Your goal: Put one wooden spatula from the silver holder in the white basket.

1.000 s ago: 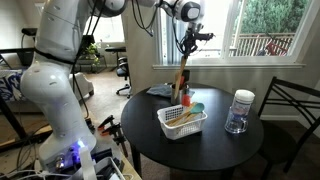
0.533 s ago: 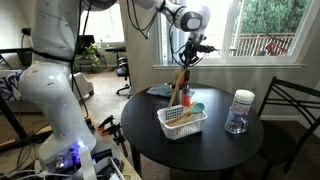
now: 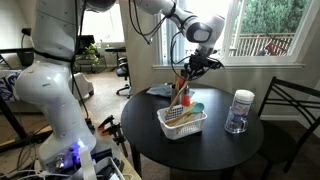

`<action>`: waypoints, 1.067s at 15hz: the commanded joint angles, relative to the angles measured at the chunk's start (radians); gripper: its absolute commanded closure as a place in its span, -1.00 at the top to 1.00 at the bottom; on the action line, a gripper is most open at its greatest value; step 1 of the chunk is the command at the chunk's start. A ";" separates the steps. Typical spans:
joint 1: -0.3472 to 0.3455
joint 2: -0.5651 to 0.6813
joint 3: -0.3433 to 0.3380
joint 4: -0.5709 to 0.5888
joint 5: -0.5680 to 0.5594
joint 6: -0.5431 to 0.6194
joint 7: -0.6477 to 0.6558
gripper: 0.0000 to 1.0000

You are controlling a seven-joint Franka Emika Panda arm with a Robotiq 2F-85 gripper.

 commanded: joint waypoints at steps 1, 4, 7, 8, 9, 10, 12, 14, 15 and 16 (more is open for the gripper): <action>-0.012 -0.027 -0.004 -0.058 0.050 0.083 0.029 -0.87; -0.014 -0.027 -0.004 -0.074 0.060 0.120 0.032 -0.36; -0.010 -0.028 -0.002 -0.082 0.059 0.139 0.037 -0.09; -0.009 -0.029 -0.001 -0.083 0.058 0.140 0.037 0.03; -0.009 -0.029 0.000 -0.083 0.058 0.141 0.036 0.14; -0.008 -0.029 0.001 -0.083 0.058 0.141 0.035 0.29; -0.005 -0.030 0.004 -0.084 0.056 0.139 0.034 0.55; -0.010 0.002 0.003 -0.038 0.037 0.103 0.020 0.30; -0.010 0.002 0.004 -0.038 0.037 0.103 0.019 0.43; -0.009 0.002 0.005 -0.038 0.037 0.103 0.019 0.58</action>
